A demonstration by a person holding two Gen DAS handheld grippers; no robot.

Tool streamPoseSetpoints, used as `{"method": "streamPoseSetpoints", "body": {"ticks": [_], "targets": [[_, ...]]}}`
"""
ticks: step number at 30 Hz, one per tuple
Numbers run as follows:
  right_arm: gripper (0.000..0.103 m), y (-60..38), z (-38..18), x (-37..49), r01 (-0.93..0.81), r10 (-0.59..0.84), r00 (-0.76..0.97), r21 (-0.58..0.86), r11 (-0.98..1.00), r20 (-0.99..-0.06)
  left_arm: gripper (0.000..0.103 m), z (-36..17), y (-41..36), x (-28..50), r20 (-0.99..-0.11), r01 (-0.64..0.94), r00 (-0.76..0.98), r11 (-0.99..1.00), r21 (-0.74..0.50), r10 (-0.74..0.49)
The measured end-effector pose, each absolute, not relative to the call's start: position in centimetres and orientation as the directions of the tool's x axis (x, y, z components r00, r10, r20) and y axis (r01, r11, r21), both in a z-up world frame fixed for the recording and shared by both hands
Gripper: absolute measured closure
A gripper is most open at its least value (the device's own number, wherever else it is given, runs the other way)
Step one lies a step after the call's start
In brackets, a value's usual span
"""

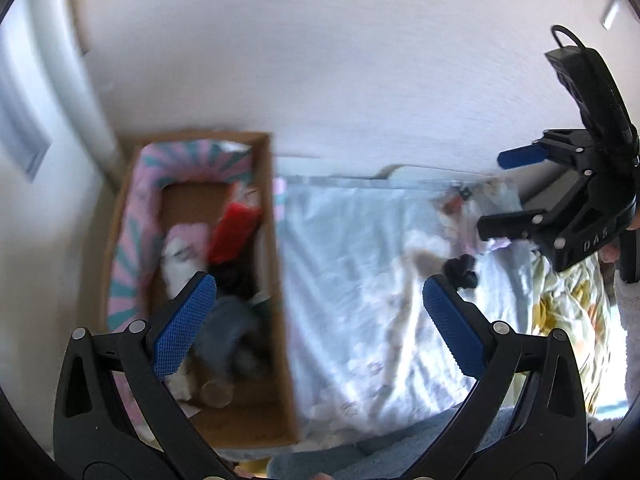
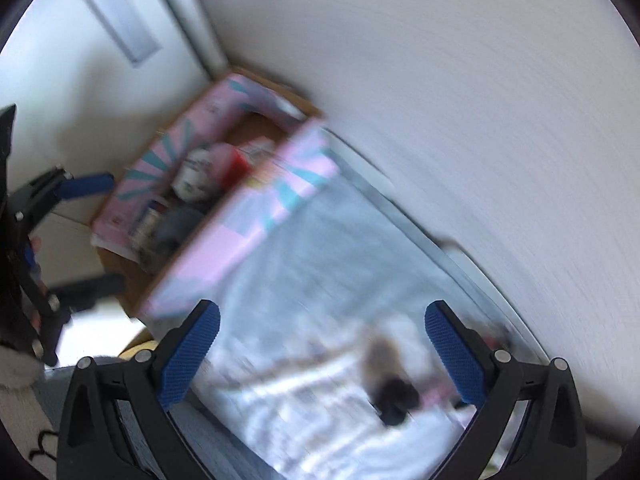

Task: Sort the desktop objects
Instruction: 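Move both tools back from the box to the sheet, then grasp the black scrunchie with the left tool while the right grasps the white sock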

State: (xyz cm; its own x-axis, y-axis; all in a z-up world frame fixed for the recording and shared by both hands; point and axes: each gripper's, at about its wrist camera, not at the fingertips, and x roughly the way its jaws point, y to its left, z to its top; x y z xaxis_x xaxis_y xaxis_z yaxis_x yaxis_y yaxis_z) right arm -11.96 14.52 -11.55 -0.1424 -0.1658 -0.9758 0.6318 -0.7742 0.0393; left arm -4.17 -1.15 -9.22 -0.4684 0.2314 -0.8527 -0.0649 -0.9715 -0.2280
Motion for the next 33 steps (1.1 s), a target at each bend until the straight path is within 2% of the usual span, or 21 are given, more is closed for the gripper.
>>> {"method": "streamPoseSetpoints", "body": {"ticks": [4, 8, 14, 20, 26, 31, 33], "targets": [[0.001, 20.7, -10.0, -12.0, 0.532, -0.126, -0.232, -0.017, -0.847, -0.964, 0.0, -9.4, 2.6, -5.3, -0.845, -0.141, -0.445, -0.955, -0.261, 0.297], [0.001, 27.1, -9.6, -12.9, 0.401, -0.136, -0.228, 0.034, -0.915, -0.964, 0.0, -9.9, 6.5, -6.0, -0.856, -0.218, -0.418, -0.949, -0.23, 0.303], [0.001, 33.8, -10.9, -13.3, 0.295, -0.062, -0.231, -0.009, -0.955, -0.971, 0.0, -10.9, 13.1, -5.9, -0.877, -0.311, -0.397, -0.938, -0.151, 0.273], [0.001, 36.8, -13.2, -12.4, 0.38, -0.071, -0.227, -0.021, -0.925, -0.971, 0.0, -14.2, 18.8, -6.4, -0.897, -0.375, -0.339, -0.916, -0.146, 0.282], [0.001, 37.1, -16.8, -12.2, 0.529, -0.147, -0.188, 0.026, -0.848, -0.971, 0.002, -18.5, 22.7, -7.4, -0.904, -0.389, -0.304, -0.905, -0.171, 0.301], [0.002, 35.7, -20.3, -12.2, 0.65, -0.196, -0.145, 0.056, -0.758, -0.97, 0.01, -21.6, 24.3, -8.2, -0.91, -0.405, -0.307, -0.903, -0.142, 0.28], [0.006, 35.3, -21.7, -12.5, 0.673, -0.197, -0.128, 0.061, -0.738, -0.972, 0.014, -22.8, 24.6, -8.6, -0.916, -0.405, -0.299, -0.905, -0.131, 0.266]]}}
